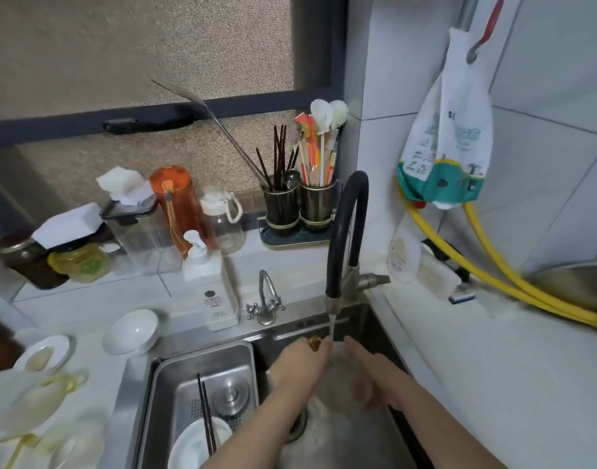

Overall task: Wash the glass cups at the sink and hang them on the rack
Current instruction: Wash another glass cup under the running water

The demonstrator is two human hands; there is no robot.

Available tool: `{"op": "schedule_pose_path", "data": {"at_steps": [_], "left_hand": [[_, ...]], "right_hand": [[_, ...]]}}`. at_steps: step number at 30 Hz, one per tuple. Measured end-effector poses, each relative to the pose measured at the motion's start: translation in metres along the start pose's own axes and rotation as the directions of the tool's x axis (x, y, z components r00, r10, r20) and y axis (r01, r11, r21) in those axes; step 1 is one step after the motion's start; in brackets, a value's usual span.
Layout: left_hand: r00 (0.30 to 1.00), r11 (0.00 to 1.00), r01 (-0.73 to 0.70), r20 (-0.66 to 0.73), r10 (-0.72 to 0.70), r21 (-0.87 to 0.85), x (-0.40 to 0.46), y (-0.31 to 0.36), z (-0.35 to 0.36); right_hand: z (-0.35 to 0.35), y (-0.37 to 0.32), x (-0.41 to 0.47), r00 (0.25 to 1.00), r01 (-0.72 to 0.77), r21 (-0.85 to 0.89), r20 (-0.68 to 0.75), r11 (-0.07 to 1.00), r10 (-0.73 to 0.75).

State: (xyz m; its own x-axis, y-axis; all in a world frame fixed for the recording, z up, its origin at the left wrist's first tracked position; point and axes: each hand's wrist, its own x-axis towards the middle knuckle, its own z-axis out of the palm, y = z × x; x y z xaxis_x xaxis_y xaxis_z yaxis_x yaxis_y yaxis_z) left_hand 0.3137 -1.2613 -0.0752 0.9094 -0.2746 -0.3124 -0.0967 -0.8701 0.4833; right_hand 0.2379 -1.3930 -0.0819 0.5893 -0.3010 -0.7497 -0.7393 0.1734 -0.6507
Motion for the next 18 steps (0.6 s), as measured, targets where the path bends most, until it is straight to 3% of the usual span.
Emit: {"op": "schedule_pose_path", "data": {"at_steps": [3, 6, 9, 12, 15, 18], "left_hand": [[0.998, 0.998, -0.046, 0.031, 0.048, -0.047, 0.003, 0.021, 0.003], [0.997, 0.992, -0.071, 0.034, 0.075, -0.102, 0.008, 0.040, 0.001], [0.997, 0.964, -0.021, 0.062, 0.038, -0.264, 0.017, 0.039, -0.002], [0.998, 0.842, 0.043, 0.065, -0.010, -0.537, 0.020, 0.019, -0.002], [0.988, 0.687, 0.146, 0.137, -0.068, -0.712, 0.019, -0.009, 0.004], [0.949, 0.507, 0.311, 0.292, -0.120, -0.803, 0.012, -0.029, 0.006]], "right_hand": [[-0.004, 0.006, 0.006, 0.998, -0.068, 0.130, 0.021, 0.989, 0.066], [-0.008, 0.010, 0.010, 1.000, -0.003, 0.202, 0.006, 0.979, 0.002], [-0.008, -0.001, 0.000, 0.997, 0.083, 0.119, -0.012, 0.989, -0.082], [-0.003, -0.008, 0.000, 0.975, 0.207, -0.091, -0.068, 0.974, -0.214], [0.009, -0.011, -0.001, 0.904, 0.394, -0.343, -0.022, 0.853, -0.426], [0.022, -0.008, 0.012, 0.796, 0.577, -0.320, 0.016, 0.751, -0.605]]}}
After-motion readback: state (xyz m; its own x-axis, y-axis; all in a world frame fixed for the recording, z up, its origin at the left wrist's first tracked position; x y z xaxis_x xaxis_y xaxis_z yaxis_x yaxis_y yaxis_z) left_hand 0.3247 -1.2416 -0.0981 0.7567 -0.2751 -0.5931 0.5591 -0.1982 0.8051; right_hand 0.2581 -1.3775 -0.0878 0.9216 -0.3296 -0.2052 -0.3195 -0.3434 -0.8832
